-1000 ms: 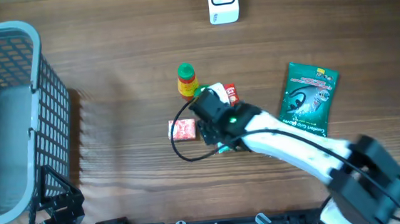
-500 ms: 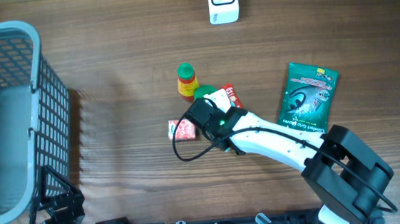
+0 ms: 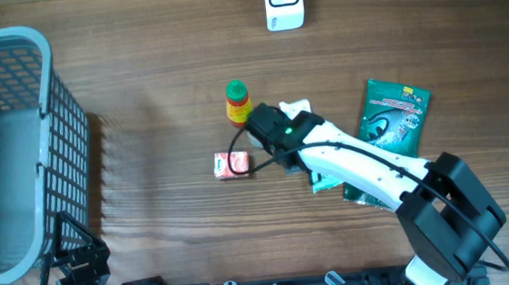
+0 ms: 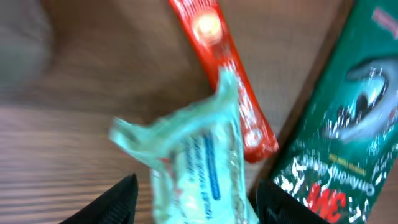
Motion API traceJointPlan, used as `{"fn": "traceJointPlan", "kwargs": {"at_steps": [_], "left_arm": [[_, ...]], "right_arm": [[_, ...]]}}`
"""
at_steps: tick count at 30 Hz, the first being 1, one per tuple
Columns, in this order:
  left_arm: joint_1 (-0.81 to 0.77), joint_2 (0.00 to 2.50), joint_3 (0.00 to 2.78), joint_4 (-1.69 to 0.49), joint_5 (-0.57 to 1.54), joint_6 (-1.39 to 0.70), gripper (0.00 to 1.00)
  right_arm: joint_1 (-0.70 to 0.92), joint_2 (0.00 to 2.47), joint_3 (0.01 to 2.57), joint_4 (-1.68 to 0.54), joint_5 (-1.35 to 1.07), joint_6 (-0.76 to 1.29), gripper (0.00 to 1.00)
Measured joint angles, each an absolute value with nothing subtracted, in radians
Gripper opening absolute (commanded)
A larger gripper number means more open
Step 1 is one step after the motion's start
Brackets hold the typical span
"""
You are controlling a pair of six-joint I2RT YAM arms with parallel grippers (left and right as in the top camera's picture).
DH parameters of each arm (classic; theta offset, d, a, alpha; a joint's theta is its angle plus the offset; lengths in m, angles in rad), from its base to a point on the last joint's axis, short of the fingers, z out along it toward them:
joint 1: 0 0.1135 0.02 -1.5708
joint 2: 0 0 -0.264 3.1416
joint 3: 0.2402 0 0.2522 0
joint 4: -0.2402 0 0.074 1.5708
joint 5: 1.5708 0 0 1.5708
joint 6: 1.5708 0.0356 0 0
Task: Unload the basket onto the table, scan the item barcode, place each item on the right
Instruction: 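Lower the right gripper onto the light-green wipes pack and grasp it, then lift the wipes pack and carry it up toward the white scanner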
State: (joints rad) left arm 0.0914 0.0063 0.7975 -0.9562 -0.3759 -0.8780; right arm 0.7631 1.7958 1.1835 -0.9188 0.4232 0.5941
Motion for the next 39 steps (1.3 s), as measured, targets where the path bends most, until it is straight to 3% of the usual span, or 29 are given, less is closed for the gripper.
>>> {"fn": "traceJointPlan", "kwargs": {"at_steps": [14,17,22,32,33,34,36,39], "left_arm": [[0.091,0.006,0.761,-0.830,-0.367,-0.881,1.00],[0.091,0.006,0.717,-0.761,-0.330,-0.870,1.00],[0.091,0.006,0.636,-0.669,-0.289,-0.870,1.00],[0.091,0.007,0.545,-0.668,-0.278,-0.870,1.00],[0.091,0.007,0.541,-0.668,-0.278,-0.870,1.00],[0.091,0.007,0.539,-0.667,-0.279,-0.870,1.00],[0.091,0.007,0.538,-0.664,-0.279,-0.870,1.00],[0.091,0.007,0.537,-0.663,-0.279,-0.870,1.00]], "right_arm": [[0.770,1.797,1.049,-0.800,0.422,0.582,0.61],[0.770,1.797,1.040,-0.799,0.423,0.582,0.56],[0.769,1.797,1.034,-0.799,0.426,0.592,0.40],[0.775,1.874,1.062,-0.828,0.435,0.640,0.45],[0.778,1.888,1.074,-0.839,0.439,0.643,0.41],[0.779,1.897,1.084,-0.849,0.439,0.643,0.26],[0.779,1.911,1.097,-0.858,0.435,0.639,0.09],[0.781,1.919,1.109,-0.867,0.432,0.633,0.04]]}}
